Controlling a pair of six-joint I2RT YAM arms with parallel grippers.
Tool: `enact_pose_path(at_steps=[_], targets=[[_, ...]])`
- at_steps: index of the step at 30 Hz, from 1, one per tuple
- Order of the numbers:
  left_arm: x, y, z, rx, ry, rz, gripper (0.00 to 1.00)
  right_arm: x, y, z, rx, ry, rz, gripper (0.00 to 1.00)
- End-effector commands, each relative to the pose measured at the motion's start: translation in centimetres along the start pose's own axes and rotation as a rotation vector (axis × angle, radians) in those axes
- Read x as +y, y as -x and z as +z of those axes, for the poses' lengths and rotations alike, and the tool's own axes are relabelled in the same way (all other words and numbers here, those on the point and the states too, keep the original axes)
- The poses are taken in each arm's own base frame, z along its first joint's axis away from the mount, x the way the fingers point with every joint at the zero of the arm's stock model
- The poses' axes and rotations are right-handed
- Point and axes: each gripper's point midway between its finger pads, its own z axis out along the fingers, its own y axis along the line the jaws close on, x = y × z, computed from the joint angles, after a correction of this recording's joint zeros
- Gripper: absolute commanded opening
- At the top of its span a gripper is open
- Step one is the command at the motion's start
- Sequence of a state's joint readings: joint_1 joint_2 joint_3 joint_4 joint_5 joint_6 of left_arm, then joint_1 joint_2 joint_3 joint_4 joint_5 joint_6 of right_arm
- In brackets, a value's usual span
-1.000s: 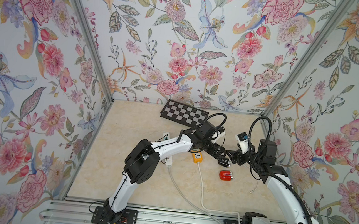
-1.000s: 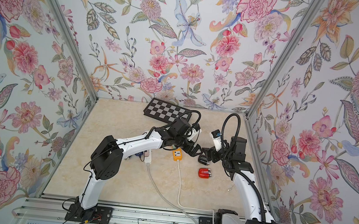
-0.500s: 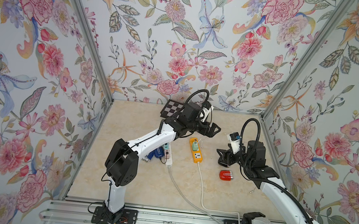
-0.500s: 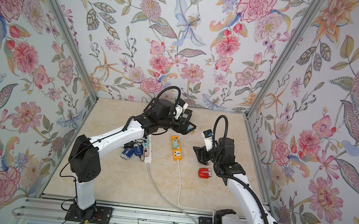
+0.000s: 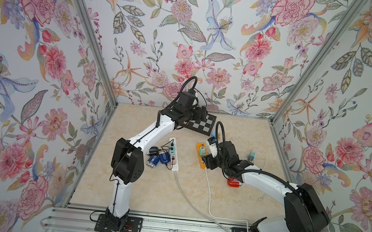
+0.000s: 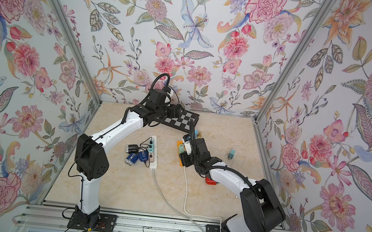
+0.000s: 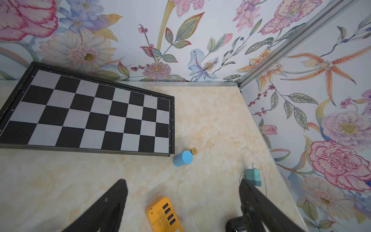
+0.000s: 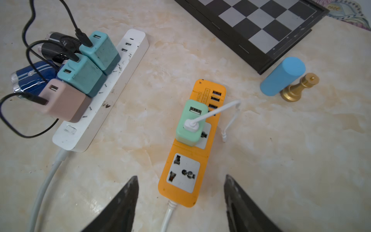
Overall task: Unplug the electric shaver
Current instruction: Remove the plug from the socket.
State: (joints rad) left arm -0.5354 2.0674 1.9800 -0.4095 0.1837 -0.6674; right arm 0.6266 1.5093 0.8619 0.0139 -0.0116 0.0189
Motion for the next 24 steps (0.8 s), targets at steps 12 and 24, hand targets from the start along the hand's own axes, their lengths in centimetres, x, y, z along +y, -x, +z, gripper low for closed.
enact_pose_path(at_steps=[12,24], targets=[[8.1,-4.8,5.7,0.185,0.245,-0.22,0.88,-0.1,2.8,3.6,-0.019,-0.122,0.043,0.6],[8.4,-8.8,7.9,0.27,0.247,-0.299,0.87,-0.1,1.1,4.5,0.045,-0.161,0.041,0.59]])
